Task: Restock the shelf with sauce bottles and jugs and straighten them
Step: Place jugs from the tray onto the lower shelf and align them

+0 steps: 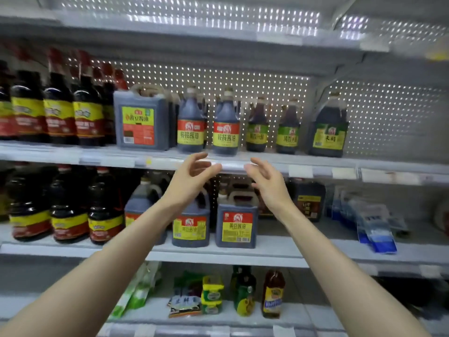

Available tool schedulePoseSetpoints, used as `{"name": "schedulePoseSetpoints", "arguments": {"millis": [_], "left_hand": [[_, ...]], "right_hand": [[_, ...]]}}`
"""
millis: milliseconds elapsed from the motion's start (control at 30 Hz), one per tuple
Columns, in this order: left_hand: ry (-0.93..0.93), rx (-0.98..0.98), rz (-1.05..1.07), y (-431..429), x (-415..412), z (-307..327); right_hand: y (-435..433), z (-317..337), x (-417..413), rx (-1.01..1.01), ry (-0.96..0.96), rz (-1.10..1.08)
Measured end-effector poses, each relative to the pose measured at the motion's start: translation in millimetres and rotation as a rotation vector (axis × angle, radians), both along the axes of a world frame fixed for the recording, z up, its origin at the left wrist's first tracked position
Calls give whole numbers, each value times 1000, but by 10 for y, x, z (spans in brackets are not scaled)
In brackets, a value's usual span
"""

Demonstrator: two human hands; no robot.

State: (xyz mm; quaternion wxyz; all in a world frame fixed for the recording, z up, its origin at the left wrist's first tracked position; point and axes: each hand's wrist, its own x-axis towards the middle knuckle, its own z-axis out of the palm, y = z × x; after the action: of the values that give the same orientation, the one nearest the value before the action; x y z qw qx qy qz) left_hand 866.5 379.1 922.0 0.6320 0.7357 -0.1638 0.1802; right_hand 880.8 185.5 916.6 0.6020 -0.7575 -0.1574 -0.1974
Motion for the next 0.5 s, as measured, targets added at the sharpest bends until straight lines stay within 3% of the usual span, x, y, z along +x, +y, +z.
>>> {"name": "schedulePoseSetpoints", "arguments": {"millis": [200, 500], "left_hand": [[-118, 37, 71, 367, -700, 427], [-130, -18, 367, 956, -1527, 387]], "right_hand": [[343, 492, -421, -8, -115, 131], [1049, 660, -736, 29, -137, 463]]}}
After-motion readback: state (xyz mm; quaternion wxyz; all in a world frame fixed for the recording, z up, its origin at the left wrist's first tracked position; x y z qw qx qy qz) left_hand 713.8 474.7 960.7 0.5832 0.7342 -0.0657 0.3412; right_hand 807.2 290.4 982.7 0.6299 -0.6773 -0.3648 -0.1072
